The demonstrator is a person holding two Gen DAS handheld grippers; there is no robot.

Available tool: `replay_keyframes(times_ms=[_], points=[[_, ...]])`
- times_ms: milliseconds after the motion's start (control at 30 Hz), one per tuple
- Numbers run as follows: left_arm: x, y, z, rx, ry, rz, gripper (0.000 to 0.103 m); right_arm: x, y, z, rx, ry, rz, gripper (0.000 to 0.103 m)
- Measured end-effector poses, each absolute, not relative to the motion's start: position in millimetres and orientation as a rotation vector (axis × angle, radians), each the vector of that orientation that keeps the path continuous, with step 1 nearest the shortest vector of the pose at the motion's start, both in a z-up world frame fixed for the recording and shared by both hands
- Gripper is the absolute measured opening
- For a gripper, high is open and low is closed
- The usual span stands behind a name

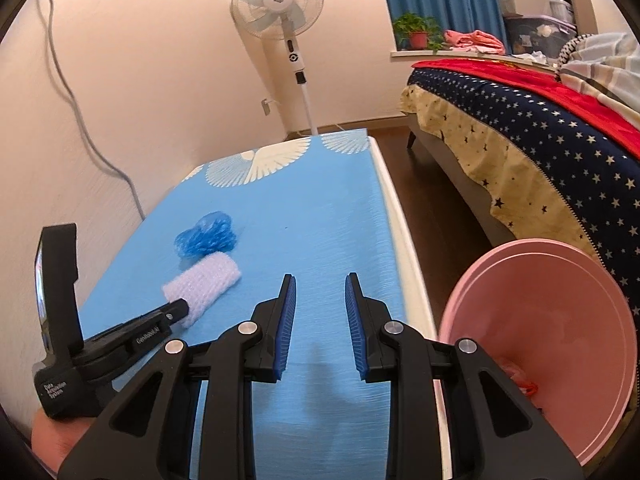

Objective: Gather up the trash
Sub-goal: 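Grasp lavender foam mesh with left tool while right tool grasps blue plastic bag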

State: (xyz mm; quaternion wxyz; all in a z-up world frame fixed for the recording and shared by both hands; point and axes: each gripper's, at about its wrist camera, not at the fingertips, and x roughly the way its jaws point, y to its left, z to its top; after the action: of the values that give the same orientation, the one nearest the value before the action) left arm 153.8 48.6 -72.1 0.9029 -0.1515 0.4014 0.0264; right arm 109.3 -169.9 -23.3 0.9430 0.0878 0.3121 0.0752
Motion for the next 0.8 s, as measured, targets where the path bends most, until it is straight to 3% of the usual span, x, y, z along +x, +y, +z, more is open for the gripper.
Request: replay_keyframes(times_ms=[800], points=[[131.4, 101.4, -65.5, -0.488, 0.723, 0.25, 0.006, 115.4, -142.9, -19.4, 0.102, 0.64, 0.224, 0.026]])
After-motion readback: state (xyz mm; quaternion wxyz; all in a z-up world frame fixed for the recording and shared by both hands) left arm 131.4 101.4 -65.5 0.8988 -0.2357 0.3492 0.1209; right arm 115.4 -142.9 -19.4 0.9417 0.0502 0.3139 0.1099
